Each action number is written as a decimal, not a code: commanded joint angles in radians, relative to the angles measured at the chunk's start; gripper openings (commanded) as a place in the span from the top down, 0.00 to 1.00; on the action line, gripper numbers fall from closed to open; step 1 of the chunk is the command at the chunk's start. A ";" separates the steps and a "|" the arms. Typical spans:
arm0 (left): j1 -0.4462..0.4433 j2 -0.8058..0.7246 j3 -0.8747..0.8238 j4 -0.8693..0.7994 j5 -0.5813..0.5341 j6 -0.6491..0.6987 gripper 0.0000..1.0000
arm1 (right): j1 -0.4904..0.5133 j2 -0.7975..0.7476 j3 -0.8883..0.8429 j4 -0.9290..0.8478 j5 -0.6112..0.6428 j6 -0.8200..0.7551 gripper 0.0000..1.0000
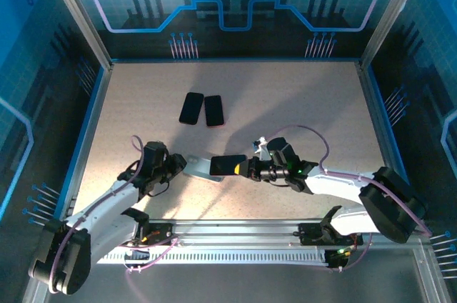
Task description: Put the phone into the phone case
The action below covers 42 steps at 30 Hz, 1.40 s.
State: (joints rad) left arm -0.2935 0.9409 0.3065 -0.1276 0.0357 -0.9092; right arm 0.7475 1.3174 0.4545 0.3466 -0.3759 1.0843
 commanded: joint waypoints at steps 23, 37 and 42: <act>0.002 0.158 -0.038 0.235 0.068 -0.004 0.68 | 0.029 0.112 -0.028 0.228 -0.044 0.155 1.00; -0.098 0.089 -0.062 0.183 0.020 -0.057 0.68 | 0.011 0.145 -0.065 0.262 -0.075 0.181 1.00; -0.120 0.033 -0.067 0.147 0.019 -0.083 0.68 | -0.038 0.132 -0.086 0.213 -0.109 0.158 1.00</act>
State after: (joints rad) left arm -0.4061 1.0119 0.2623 0.0616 0.0677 -0.9676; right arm 0.7361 1.4590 0.3840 0.5617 -0.4480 1.2568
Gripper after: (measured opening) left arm 0.319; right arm 0.112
